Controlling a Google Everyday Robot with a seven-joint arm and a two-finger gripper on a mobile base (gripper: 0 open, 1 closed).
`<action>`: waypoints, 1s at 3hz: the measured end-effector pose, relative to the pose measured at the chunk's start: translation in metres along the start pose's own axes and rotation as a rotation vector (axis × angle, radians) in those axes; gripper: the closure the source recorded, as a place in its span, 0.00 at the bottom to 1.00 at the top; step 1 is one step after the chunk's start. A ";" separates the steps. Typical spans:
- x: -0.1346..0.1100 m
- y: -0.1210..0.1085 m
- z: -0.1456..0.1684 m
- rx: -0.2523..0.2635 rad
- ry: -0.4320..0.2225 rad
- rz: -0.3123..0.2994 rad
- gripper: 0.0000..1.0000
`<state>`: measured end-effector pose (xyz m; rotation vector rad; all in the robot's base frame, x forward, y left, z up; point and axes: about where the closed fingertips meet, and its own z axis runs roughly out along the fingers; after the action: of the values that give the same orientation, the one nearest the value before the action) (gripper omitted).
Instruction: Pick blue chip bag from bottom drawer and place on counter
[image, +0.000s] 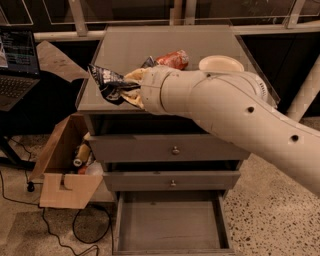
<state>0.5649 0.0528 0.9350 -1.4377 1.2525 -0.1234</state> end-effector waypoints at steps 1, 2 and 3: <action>0.012 -0.024 0.006 -0.007 -0.050 -0.005 1.00; 0.028 -0.052 0.011 -0.013 -0.109 0.010 1.00; 0.048 -0.068 0.018 -0.021 -0.147 0.040 1.00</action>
Offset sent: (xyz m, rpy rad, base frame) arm 0.0858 -0.0512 0.0333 0.1269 -0.0107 0.1312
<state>0.6381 0.0134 0.9543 -1.4125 1.1647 0.0221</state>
